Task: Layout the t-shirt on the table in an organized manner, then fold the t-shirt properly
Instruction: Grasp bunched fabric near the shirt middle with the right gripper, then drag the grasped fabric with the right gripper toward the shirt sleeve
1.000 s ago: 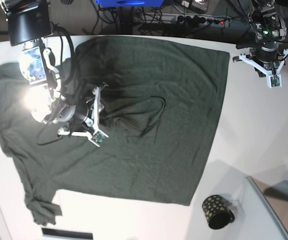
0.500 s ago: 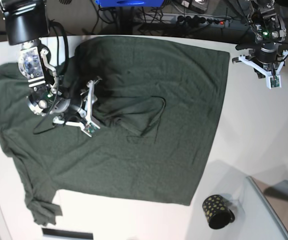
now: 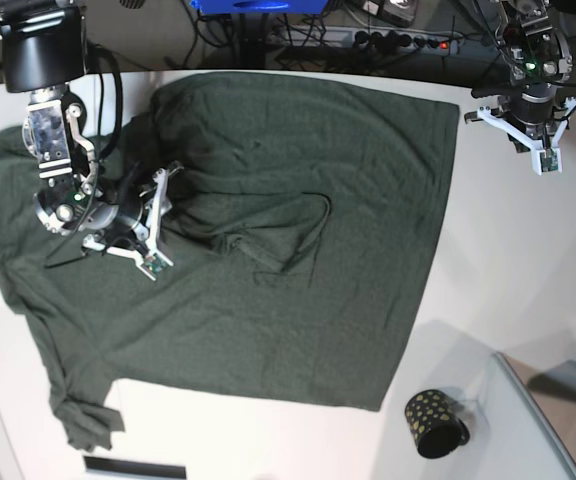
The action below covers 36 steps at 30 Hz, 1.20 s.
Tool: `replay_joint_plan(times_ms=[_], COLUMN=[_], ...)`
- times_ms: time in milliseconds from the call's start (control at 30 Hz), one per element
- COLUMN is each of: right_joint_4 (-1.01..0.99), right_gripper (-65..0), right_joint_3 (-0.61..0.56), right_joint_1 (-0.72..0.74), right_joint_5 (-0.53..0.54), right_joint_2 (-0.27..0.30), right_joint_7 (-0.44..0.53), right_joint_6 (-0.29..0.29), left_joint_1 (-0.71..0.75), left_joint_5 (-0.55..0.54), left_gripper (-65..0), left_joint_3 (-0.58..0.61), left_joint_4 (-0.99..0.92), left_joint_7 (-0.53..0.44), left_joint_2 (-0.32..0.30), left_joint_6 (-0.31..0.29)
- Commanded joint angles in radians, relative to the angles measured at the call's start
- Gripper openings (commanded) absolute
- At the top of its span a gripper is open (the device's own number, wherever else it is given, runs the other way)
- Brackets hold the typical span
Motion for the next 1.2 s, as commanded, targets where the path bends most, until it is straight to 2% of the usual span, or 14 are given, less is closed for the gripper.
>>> replay_joint_plan(times_ms=[0,533,733,967,1167], right_joint_4=[0.011,0.008,-0.055,-0.026,0.110], right_gripper=[-44.9,-44.9,-54.5,-55.2,-55.2], right_joint_3=[0.004,-0.002,0.004,0.005,0.005], right_joint_1=[0.015,0.009,0.017,0.010,-0.034], right_joint_5=[0.011,0.011,0.013,0.013,0.013], right_joint_2=[0.004,0.000,-0.019,-0.025,-0.022], right_joint_7=[0.016,0.016,0.016,0.016,0.008], right_joint_6=[-0.001,-0.004,-0.004,-0.004,-0.004], left_joint_1=[0.000,0.001,0.001,0.001,0.000], left_joint_5=[0.000,0.000,0.000,0.000,0.001], left_gripper=[-65.0,-65.0,-65.0,-65.0,-65.0], left_joint_3=[-0.006,-0.006,-0.006,-0.006,-0.006], left_joint_4=[0.015,0.015,0.014,0.014,0.014], left_joint_7=[-0.017,-0.017,-0.017,-0.017,-0.017], left_joint_2=[-0.010,-0.010,-0.010,-0.010,-0.010], left_joint_6=[0.007,0.005,0.005,0.005,0.005])
